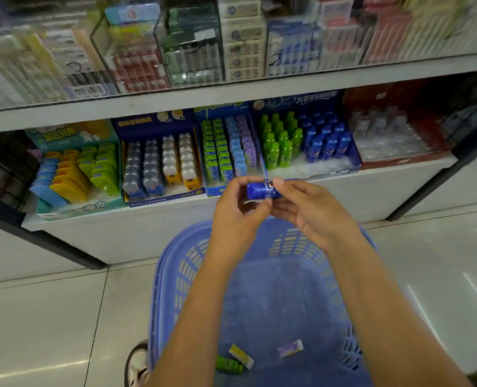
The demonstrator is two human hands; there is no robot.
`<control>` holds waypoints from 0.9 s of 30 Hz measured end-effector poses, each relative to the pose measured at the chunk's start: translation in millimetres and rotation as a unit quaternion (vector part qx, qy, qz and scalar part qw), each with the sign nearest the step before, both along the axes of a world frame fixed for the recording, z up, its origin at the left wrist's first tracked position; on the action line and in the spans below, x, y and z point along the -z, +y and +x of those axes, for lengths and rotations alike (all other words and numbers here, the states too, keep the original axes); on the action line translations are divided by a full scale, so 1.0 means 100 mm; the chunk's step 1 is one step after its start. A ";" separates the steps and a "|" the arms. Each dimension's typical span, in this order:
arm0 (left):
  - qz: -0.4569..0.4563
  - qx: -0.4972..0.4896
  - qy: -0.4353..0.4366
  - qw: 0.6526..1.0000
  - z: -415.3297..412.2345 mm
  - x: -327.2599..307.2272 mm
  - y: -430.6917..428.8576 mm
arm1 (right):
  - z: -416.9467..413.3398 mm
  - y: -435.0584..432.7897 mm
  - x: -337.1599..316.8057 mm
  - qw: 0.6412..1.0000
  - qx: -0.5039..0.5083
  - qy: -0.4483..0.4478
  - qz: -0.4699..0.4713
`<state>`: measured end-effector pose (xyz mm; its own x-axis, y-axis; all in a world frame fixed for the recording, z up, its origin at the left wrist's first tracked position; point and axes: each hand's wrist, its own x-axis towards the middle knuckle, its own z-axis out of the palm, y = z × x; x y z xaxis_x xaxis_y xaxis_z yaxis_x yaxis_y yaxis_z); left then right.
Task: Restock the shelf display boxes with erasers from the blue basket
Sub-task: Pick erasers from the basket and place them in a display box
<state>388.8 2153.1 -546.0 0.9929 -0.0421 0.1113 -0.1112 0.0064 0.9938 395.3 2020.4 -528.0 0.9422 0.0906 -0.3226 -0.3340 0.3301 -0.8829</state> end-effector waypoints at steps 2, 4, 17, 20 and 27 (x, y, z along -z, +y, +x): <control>0.048 0.009 -0.044 0.998 0.04 -0.05 -0.17 | 0.04 -0.21 -0.02 0.999 0.041 -0.009 0.031; 0.074 0.014 -0.077 0.994 0.10 -0.07 -0.36 | 0.10 -0.43 -0.04 0.997 0.066 -0.021 0.030; 0.515 0.128 -0.064 0.845 0.53 0.32 -0.80 | 0.96 -1.18 -0.31 0.811 -0.040 -0.217 -0.541; 0.534 0.134 -0.070 0.832 0.53 0.33 -0.79 | 1.07 -1.26 -0.30 0.777 -0.092 -0.244 -0.573; 0.541 0.140 -0.070 0.826 0.55 0.33 -0.79 | 1.16 -1.25 -0.19 0.718 -0.140 -0.269 -0.627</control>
